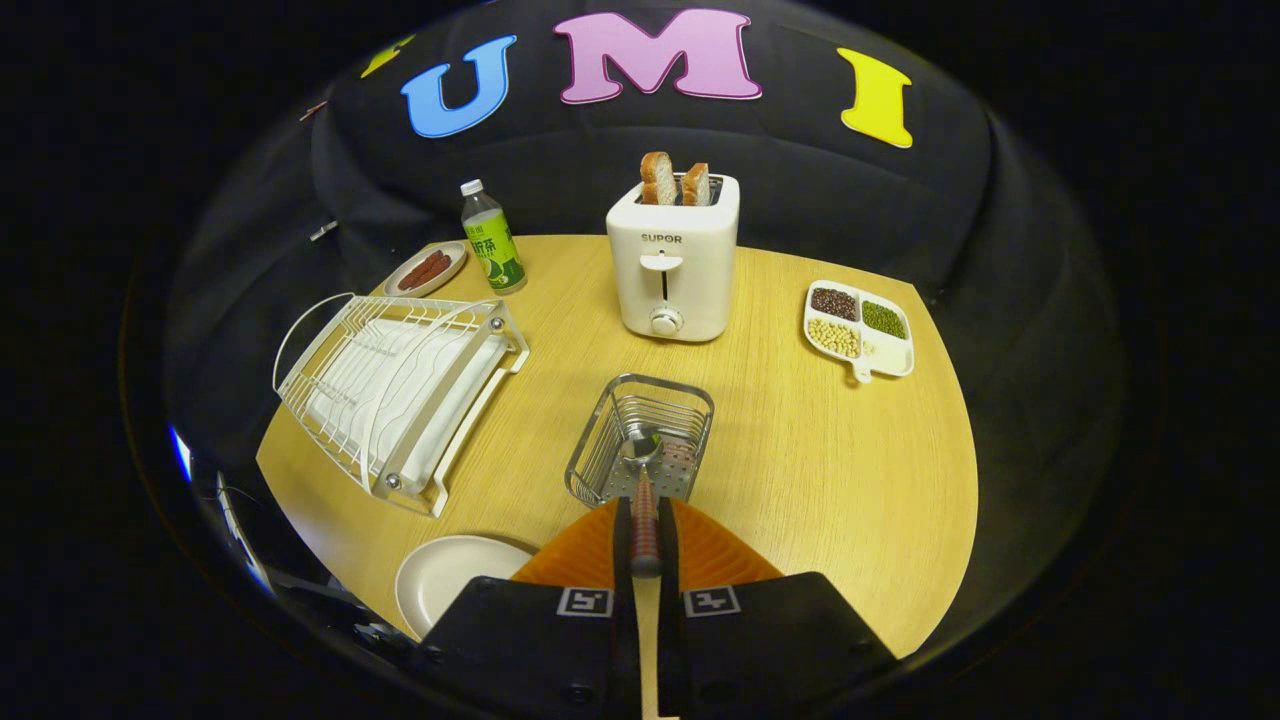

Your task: Take the plate from the dish rack, then take the spoon from the basket and place it into the plate.

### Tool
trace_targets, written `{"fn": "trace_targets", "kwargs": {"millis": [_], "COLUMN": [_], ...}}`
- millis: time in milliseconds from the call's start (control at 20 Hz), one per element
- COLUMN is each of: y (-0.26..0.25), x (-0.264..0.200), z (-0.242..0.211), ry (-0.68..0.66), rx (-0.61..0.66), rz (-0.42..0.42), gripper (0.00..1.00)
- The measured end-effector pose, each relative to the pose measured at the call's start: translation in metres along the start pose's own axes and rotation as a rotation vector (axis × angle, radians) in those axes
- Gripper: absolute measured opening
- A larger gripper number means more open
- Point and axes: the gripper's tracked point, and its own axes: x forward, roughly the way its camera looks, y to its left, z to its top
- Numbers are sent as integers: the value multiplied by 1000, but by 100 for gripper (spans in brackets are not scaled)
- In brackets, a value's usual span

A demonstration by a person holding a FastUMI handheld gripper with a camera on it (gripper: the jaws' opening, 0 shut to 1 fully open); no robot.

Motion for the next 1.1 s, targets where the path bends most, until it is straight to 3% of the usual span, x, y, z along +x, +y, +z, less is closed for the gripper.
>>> {"fn": "trace_targets", "kwargs": {"millis": [350, 750, 900, 1100], "y": [-2, -10, 0, 45], "x": [-21, -82, -112, -145], "z": [16, 43, 52, 42], "ry": [-69, -187, -240, -269], "rx": [13, 8, 38, 61], "rz": [-29, -46, -12, 128], "gripper": [9, 9, 9, 9]}}
